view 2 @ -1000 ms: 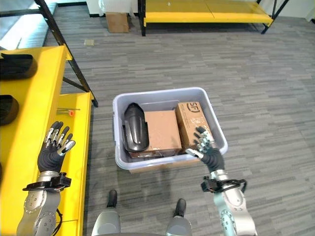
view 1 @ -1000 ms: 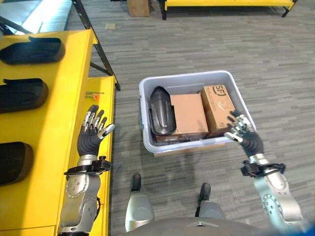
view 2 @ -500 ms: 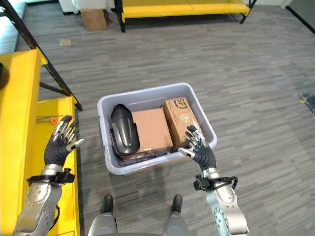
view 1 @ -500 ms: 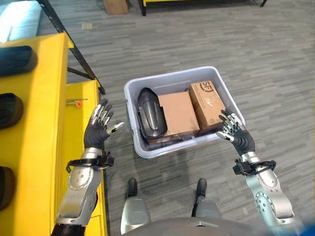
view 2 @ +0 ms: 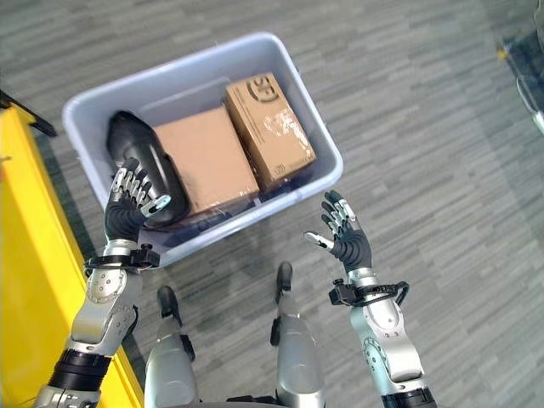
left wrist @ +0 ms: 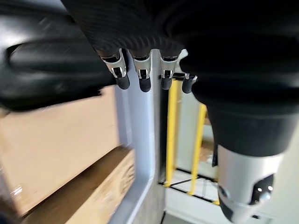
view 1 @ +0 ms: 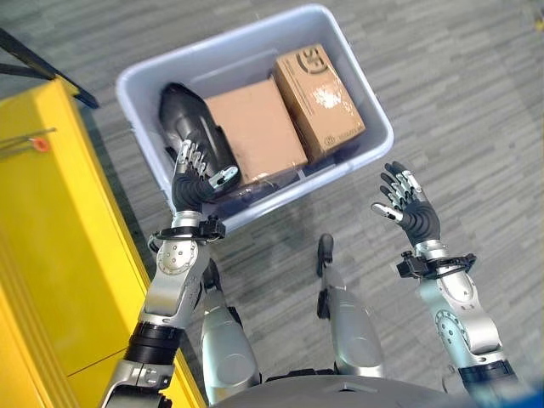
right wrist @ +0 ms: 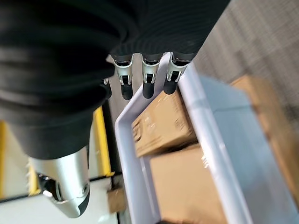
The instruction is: Move parts from the plastic box to the shelf.
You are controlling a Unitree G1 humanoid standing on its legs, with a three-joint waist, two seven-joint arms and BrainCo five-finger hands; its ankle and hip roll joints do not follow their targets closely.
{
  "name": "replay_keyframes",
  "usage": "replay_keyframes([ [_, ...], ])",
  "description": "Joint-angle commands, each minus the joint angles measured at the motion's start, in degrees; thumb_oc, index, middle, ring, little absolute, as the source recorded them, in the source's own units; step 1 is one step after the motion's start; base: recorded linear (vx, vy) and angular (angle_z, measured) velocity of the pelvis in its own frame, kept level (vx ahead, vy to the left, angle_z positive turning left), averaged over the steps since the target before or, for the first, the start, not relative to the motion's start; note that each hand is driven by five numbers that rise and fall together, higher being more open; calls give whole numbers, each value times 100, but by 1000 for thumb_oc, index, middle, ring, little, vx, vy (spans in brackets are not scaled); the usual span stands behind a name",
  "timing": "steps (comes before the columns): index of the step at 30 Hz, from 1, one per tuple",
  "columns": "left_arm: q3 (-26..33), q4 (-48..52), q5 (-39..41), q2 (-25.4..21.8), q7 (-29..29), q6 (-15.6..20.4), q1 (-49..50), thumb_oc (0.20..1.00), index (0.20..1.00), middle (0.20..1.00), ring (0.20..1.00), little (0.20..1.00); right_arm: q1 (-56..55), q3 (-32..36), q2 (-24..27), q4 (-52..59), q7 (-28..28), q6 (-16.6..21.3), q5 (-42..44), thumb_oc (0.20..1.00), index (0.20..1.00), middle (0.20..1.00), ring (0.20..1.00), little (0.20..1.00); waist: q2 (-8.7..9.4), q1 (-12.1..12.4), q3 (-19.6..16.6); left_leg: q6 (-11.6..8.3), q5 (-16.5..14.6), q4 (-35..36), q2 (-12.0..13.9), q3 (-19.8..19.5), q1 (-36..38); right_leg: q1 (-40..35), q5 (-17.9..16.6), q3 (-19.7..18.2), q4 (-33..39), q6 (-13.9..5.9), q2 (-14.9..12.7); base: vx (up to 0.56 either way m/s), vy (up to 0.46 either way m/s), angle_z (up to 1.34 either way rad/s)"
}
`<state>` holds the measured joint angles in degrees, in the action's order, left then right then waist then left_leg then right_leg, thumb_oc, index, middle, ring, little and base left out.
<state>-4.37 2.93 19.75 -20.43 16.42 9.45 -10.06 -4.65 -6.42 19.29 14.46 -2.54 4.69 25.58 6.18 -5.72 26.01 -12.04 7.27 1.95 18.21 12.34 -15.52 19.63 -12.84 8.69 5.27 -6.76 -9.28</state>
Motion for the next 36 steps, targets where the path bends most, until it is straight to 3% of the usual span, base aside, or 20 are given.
replay_keyframes([
  [1, 91, -200, -381, -270, 416, 457, -552, 1000, 1000, 1000, 1000, 1000, 252, 217, 78, 549, -191, 494, -82, 1000, 1000, 1000, 1000, 1000, 210, -102, 2, 280, 15, -244, 44, 142, -163, 108, 770, 66, -844, -469, -848, -41, -61, 0],
  [5, 76, -632, -574, -250, 985, 516, -1174, 1000, 1000, 1000, 1000, 1000, 302, 118, 76, 562, -370, 642, -45, 1000, 1000, 1000, 1000, 1000, 281, -203, 177, 227, 132, -149, 83, 151, -329, 330, 713, 70, -849, -457, -800, -17, -30, 2],
  [6, 87, -703, -580, -239, 1064, 526, -1233, 1000, 1000, 1000, 1000, 1000, 290, 95, 86, 562, -395, 653, -43, 1000, 1000, 1000, 1000, 1000, 291, -221, 183, 166, 26, -108, 97, 121, -282, 305, 814, 70, -841, -504, -791, 50, -12, -2],
  [18, 299, -1516, -973, -418, 2002, 503, -1922, 1000, 1000, 1000, 1000, 1000, 252, -95, 134, 515, -481, 852, 158, 1000, 1000, 1000, 1000, 1000, 503, -326, 358, 85, 117, -27, 194, 126, -423, 390, 722, 120, -659, -484, -685, 4, -10, -1],
  [30, -108, -2425, -833, -583, 2054, 354, -2657, 1000, 1000, 1000, 1000, 1000, 163, -196, 267, 582, -444, 879, 312, 1000, 1000, 1000, 1000, 1000, 575, -492, 374, 55, 142, -29, 229, 122, -516, 435, 677, 65, -564, -457, -597, 0, 0, 0],
  [36, -630, -3514, -539, -690, 1688, 76, -3274, 1000, 1000, 1000, 1000, 1000, 52, -157, 317, 611, -500, 858, 293, 1000, 1000, 1000, 1000, 1000, 536, -658, 374, 54, 168, -44, 215, 110, -586, 514, 626, -38, -500, -451, -560, 0, -11, -3],
])
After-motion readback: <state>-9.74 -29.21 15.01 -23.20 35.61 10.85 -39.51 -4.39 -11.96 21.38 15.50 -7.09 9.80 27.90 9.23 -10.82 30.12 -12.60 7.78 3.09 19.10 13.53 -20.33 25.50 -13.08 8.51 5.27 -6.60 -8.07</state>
